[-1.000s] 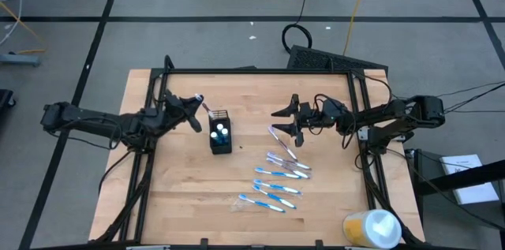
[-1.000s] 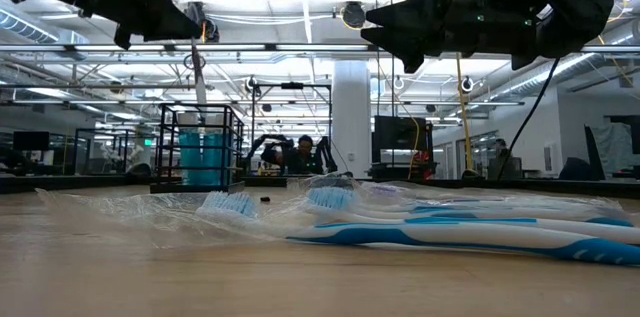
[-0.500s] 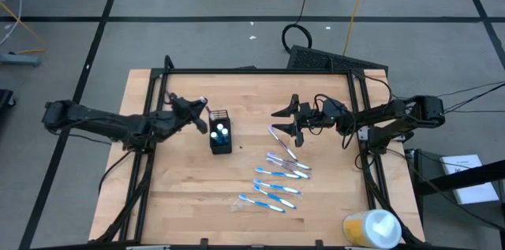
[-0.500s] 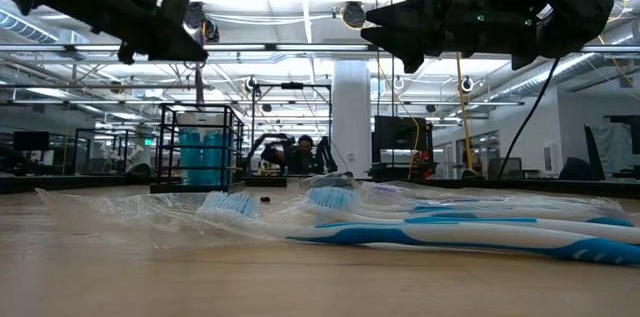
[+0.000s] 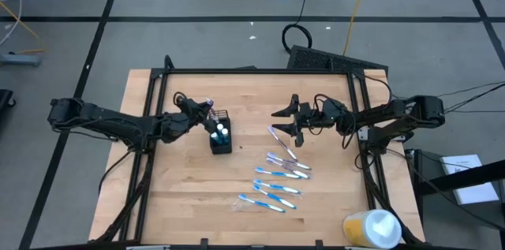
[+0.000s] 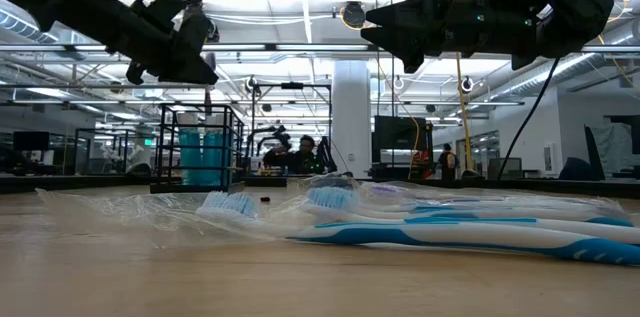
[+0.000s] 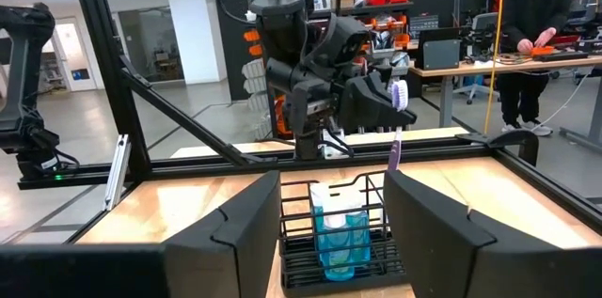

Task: Pick & Place toothbrushing station
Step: Put the purple toothbrush into the black organizer

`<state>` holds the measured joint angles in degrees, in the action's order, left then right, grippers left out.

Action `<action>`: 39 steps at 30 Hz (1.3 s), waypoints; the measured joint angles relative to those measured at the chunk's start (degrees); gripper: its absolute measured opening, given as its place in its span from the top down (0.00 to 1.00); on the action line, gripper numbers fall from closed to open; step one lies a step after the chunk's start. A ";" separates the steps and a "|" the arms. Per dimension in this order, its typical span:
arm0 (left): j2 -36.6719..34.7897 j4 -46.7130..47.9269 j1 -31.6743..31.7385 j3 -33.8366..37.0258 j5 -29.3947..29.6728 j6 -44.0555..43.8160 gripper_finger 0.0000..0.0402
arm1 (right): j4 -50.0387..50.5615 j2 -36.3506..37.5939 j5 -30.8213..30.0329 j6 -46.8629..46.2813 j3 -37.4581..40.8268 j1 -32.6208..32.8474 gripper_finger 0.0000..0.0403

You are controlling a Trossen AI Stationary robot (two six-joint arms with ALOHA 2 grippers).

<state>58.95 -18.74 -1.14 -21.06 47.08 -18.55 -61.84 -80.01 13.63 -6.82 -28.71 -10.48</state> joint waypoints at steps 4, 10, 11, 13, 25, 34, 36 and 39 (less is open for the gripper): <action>1.59 -0.88 -0.03 0.00 0.56 -1.27 0.90 | 0.00 0.00 0.00 -0.01 0.00 0.00 0.55; 1.87 -0.87 -0.01 0.00 1.00 -1.63 0.96 | 0.02 0.00 0.00 -0.01 -0.02 0.00 0.55; 1.87 -0.88 -0.01 0.00 1.02 -1.63 0.97 | 0.02 0.00 0.00 -0.01 -0.02 0.00 0.55; 1.87 -0.88 -0.01 0.00 1.02 -1.66 0.97 | 0.02 0.00 0.00 -0.01 -0.02 0.00 0.55; 1.42 -1.03 -0.01 0.00 1.02 -1.13 0.66 | 0.99 0.00 0.00 0.09 -0.02 0.00 0.55; 0.89 -1.08 -0.01 -0.04 1.06 -1.11 0.53 | 1.38 0.00 0.00 0.18 -0.02 0.00 0.55; 0.87 -1.27 -0.01 -0.04 1.08 -0.46 0.51 | 1.68 0.00 0.00 0.19 -0.02 0.00 0.55; 0.88 -1.09 -0.02 -0.04 1.07 0.97 0.48 | 1.77 -0.02 0.00 0.40 -0.02 0.00 0.55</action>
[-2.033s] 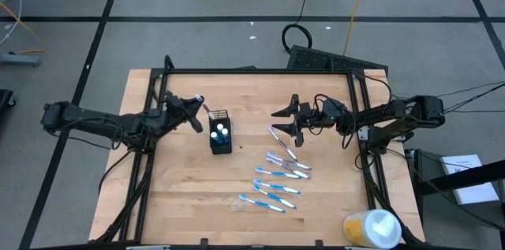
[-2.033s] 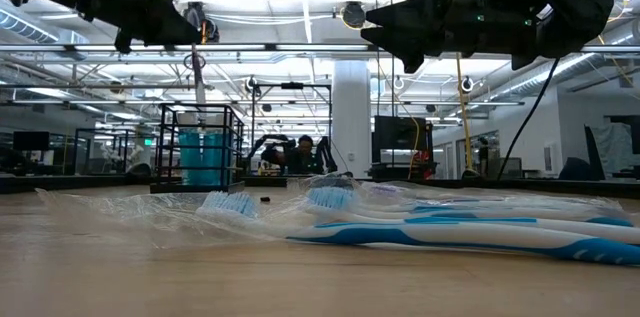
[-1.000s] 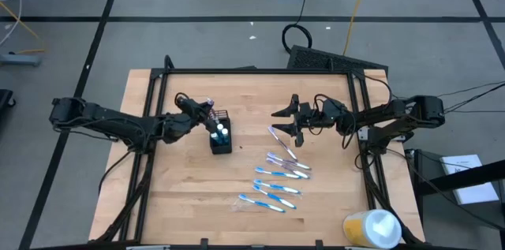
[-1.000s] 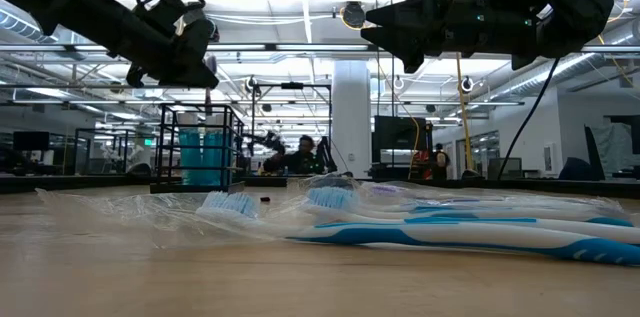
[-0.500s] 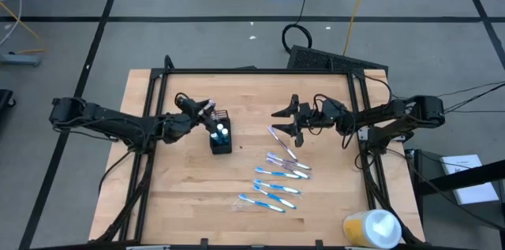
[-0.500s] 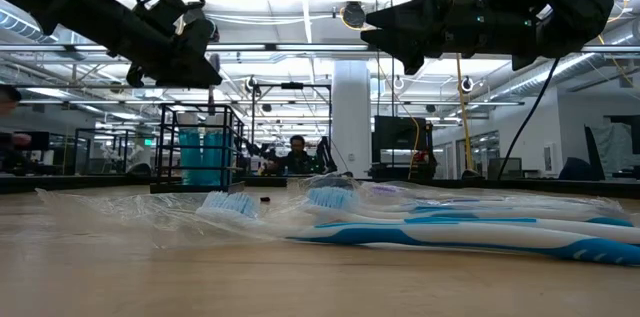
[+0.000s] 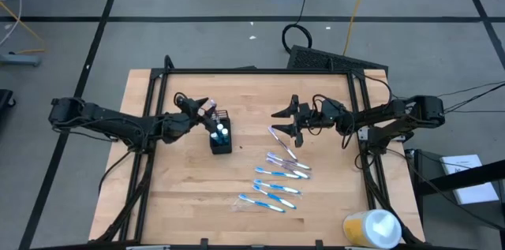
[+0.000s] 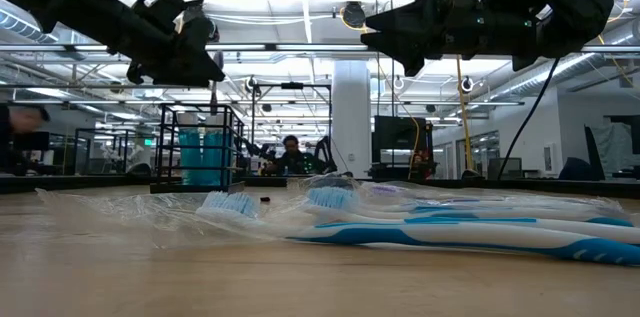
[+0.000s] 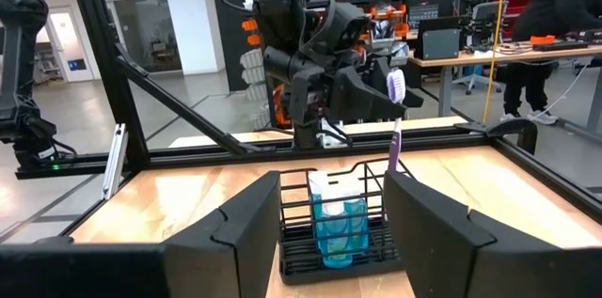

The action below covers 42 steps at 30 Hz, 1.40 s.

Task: Pick & Place toothbrushing station
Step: Put the purple toothbrush into the black organizer

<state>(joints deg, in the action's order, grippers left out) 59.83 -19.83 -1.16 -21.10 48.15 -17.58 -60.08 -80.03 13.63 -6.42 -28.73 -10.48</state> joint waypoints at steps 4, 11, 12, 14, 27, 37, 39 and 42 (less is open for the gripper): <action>-0.02 0.65 -0.12 0.00 -0.01 2.67 0.46 | 0.02 0.00 0.00 0.02 0.00 0.00 0.55; -0.02 1.36 -1.37 0.00 -0.10 2.36 0.45 | 0.02 0.00 0.00 0.00 0.00 0.00 0.55; -0.02 2.05 -1.58 0.00 -0.10 2.40 0.45 | 0.01 0.00 0.00 0.01 0.00 0.00 0.55; -0.02 3.80 -1.61 0.00 -0.14 2.32 0.45 | 0.02 0.00 0.00 0.02 0.00 0.00 0.55; -0.02 9.30 -1.11 0.00 -0.07 -5.44 0.46 | 0.20 0.00 0.00 0.02 0.00 0.00 0.55; -0.84 9.62 -1.11 0.00 -0.27 -7.89 0.46 | 0.37 0.00 0.00 0.02 0.00 0.00 0.55; -1.75 9.59 -1.13 0.00 -0.25 -8.48 0.46 | 0.37 0.00 0.00 0.02 0.00 0.00 0.55; -4.44 11.65 -1.11 0.00 -0.26 -8.37 0.46 | 0.38 0.00 0.00 0.02 0.00 0.00 0.55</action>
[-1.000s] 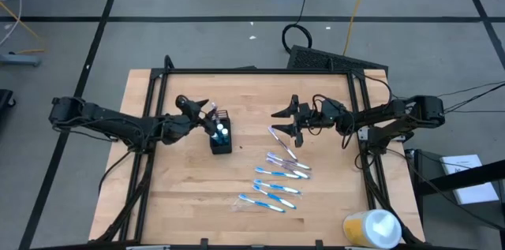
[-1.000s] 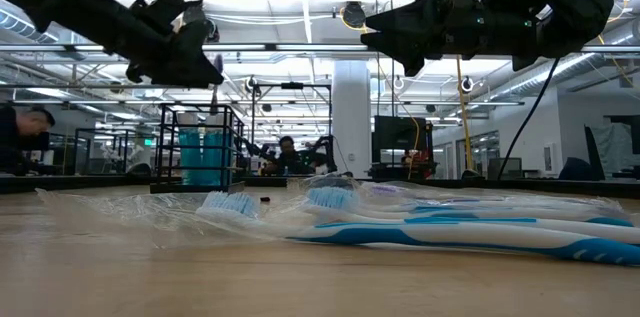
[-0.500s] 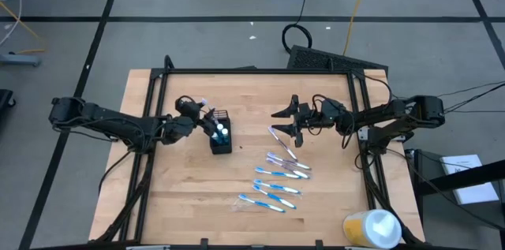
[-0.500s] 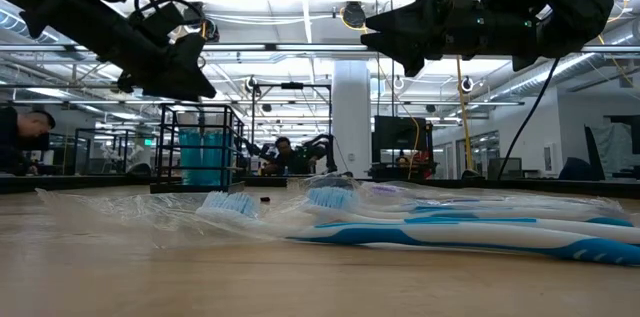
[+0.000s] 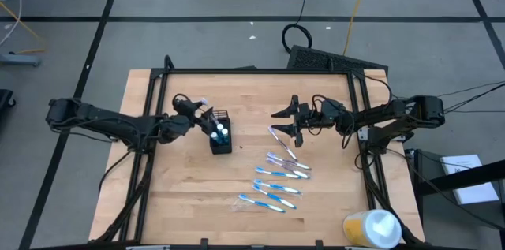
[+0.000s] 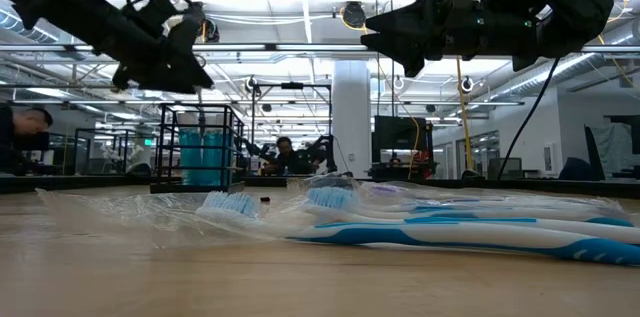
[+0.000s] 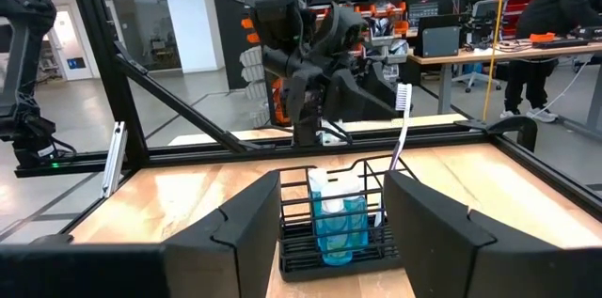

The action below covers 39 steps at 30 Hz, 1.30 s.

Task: Pick & Place toothbrushing station
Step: Put the purple toothbrush into the black organizer

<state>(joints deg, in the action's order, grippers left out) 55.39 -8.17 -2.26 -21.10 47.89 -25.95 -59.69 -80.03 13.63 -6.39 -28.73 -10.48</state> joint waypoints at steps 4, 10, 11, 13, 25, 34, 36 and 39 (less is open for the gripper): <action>-4.76 4.77 0.00 0.01 0.15 0.12 0.46 | 0.01 0.00 0.00 0.00 0.00 0.00 0.55; -11.58 13.35 0.00 0.00 0.20 -0.10 0.46 | 0.06 0.00 0.00 0.00 0.00 0.00 0.55; -12.58 14.31 0.00 0.00 0.20 -0.14 0.46 | 0.22 0.00 0.00 0.00 0.00 0.00 0.55; -14.34 14.70 0.00 0.00 0.20 -0.36 0.46 | 1.55 0.00 -0.16 0.00 0.00 0.00 0.55; -25.02 5.83 -0.07 -1.11 -2.79 9.08 0.46 | 41.60 -1.03 -24.87 -1.73 -7.85 5.04 0.55; -24.24 5.10 0.04 -1.11 -2.88 10.91 0.46 | 55.04 -7.64 -26.92 -12.26 -12.06 10.31 0.55; -23.84 5.07 0.04 -1.11 -2.90 11.19 0.46 | 54.76 -8.50 -27.04 -12.34 -12.07 10.93 0.55; -22.95 5.08 0.09 -1.11 -2.89 11.27 0.46 | 51.58 -11.40 -27.31 -11.36 -12.20 11.02 0.55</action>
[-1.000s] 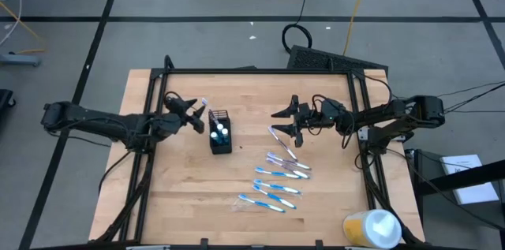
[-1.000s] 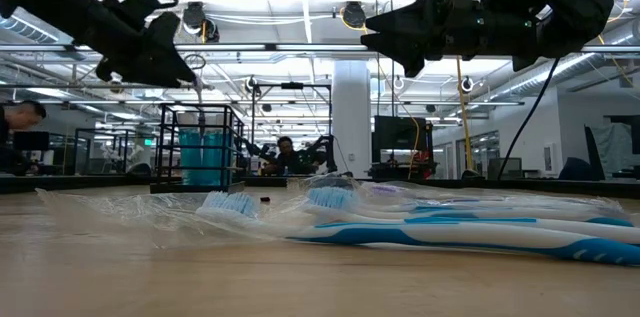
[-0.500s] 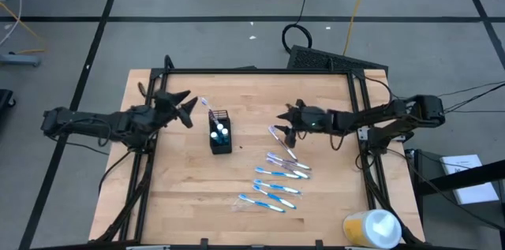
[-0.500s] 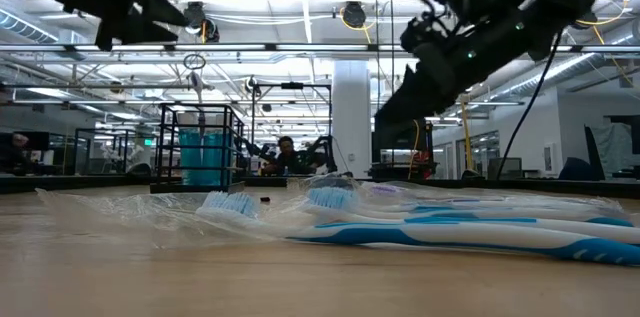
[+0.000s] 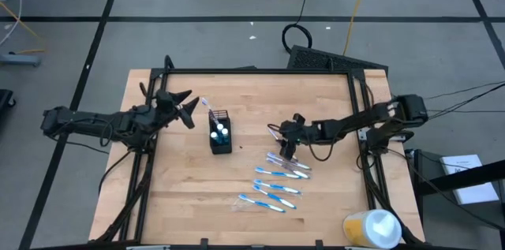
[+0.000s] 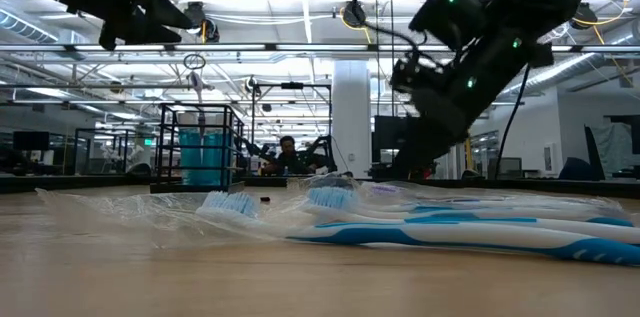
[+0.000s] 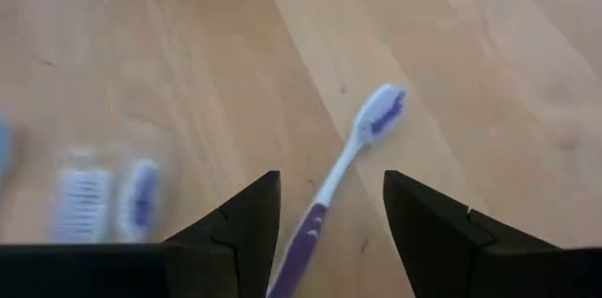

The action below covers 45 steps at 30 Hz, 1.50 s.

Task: Pick & Place toothbrushing station
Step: Put the purple toothbrush into the black organizer

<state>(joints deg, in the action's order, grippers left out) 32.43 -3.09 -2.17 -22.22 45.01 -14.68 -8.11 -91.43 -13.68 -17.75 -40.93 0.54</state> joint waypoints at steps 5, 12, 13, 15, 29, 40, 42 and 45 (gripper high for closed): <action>2.27 0.23 0.00 0.00 -0.03 -0.02 0.46 | -6.47 -7.07 -0.10 0.82 0.06 -0.49 0.55; 5.53 -0.08 0.02 -0.02 0.01 -0.44 0.46 | -10.30 -10.20 0.16 -0.84 -0.07 -2.31 0.55; 5.89 -0.11 0.02 -0.02 0.03 -0.45 0.46 | -11.01 -10.21 0.20 -0.95 -0.07 -2.55 0.55; 6.54 -0.13 0.02 -0.02 0.03 -0.46 0.46 | -12.52 -10.35 0.50 -0.79 -0.04 -2.96 0.55; 7.09 -1.73 1.62 -0.02 0.05 -0.59 0.46 | -10.75 -10.41 2.94 3.92 0.00 -3.81 0.88; 7.09 -1.70 2.45 -0.02 -0.01 -0.70 0.46 | -10.79 -10.44 3.02 7.98 0.04 -3.92 0.99; 7.09 -1.69 2.45 -0.02 -0.01 -0.70 0.46 | -11.48 -10.47 3.11 8.69 0.08 -3.92 0.99; 7.09 -1.68 2.47 -0.02 -0.03 -0.76 0.46 | -13.68 -10.46 3.48 10.09 0.15 -3.89 0.99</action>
<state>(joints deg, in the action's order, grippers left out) 39.53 -4.78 0.29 -22.24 44.97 -15.44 -21.79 -101.89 -10.20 -7.66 -40.77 -3.36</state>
